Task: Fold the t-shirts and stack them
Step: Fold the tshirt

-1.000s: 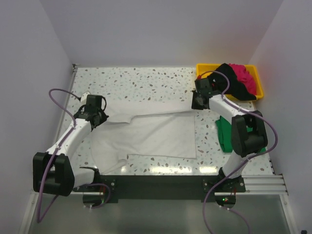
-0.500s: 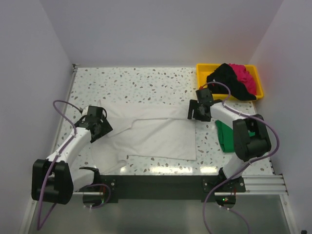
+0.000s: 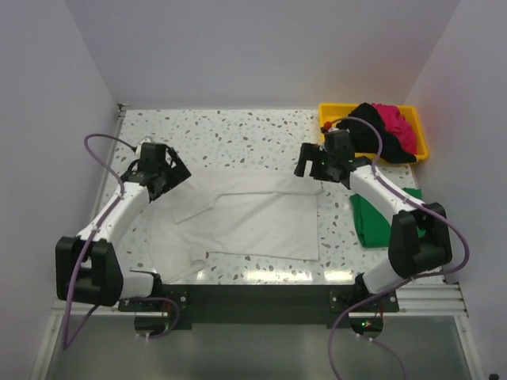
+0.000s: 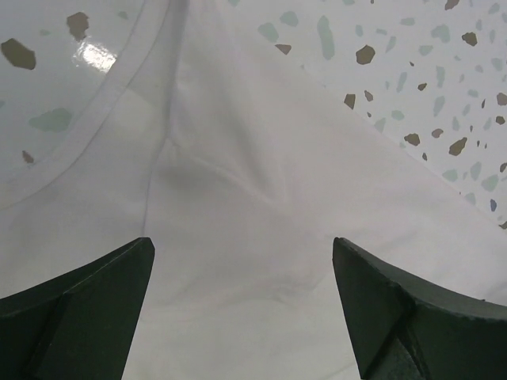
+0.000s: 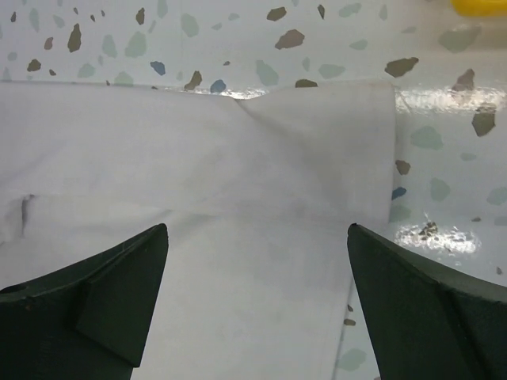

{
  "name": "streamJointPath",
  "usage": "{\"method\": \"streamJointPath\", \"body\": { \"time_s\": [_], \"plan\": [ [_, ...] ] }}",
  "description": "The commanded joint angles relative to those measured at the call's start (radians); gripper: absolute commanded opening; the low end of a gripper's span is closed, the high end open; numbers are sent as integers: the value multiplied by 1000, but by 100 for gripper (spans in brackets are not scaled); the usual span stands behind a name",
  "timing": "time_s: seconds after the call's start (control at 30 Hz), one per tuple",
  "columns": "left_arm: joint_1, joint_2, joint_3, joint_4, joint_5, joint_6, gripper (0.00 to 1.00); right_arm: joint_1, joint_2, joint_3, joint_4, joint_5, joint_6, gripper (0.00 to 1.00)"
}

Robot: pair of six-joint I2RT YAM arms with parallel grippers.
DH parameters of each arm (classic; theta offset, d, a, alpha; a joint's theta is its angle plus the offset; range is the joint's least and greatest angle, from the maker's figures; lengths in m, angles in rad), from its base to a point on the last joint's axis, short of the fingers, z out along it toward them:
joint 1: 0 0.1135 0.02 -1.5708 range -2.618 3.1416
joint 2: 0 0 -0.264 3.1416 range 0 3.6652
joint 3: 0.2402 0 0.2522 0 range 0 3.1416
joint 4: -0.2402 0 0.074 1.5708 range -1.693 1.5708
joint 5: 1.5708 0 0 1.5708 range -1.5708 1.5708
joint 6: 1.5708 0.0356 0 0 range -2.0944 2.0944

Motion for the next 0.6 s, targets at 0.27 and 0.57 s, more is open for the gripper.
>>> {"method": "streamJointPath", "body": {
  "time_s": [0.27,0.57],
  "plan": [
    [10,374,190,149,26,54,100,23,288,180,104,-66,31,99],
    [57,654,381,152,-10,79,100,23,437,252,86,15,69,99]
  ]
}}
